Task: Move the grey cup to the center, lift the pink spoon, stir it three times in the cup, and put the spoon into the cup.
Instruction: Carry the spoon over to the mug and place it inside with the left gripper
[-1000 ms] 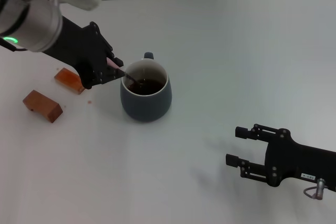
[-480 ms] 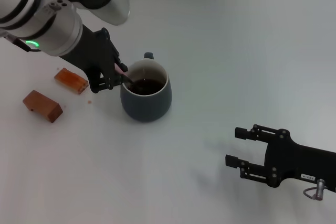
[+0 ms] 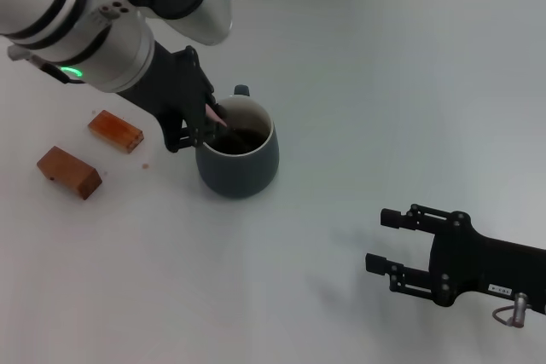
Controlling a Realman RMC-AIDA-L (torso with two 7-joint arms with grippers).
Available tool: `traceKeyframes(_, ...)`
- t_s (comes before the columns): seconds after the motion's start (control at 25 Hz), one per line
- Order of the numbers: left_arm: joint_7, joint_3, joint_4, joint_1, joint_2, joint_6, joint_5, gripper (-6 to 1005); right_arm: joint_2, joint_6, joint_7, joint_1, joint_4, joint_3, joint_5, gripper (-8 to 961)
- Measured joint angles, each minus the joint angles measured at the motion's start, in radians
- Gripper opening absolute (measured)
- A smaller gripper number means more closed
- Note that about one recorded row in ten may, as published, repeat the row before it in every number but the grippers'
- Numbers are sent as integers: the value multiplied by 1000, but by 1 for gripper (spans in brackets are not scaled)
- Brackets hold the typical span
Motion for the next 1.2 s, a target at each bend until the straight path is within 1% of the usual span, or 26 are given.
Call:
traceKeyframes(0.16,-3,13,-7,0,0,-42,20,145,1,0,0,-1,1,0,0,702)
traceKeyframes(0.32,-4,12,-10,-1,0,-46,29,147,1,-1,0,1,8,0,-1,702)
traceKeyframes(0.36,-6,10,-14,-3,0,-46,70,147,1,-1,0,3,10,0,-1,702)
traceKeyframes(0.44,-6,12,-15,-3,0,-41,86,148,1,-1,0,4,10,0,-1,702)
traceKeyframes(0.48,-6,13,-16,-3,0,-16,98,149,1,0,0,5,11,0,-1,702)
traceKeyframes(0.68,-7,14,-3,-3,0,38,79,151,1,0,0,7,14,0,-1,702)
traceKeyframes(0.84,-7,15,4,-3,0,37,39,153,1,0,0,3,17,-1,-1,702)
traceKeyframes(1.0,-5,24,6,-3,0,-3,10,155,1,-1,0,0,17,-2,-1,702)
traceKeyframes(1.2,-9,51,-12,0,0,-65,30,157,1,-1,0,0,24,-2,-1,702)
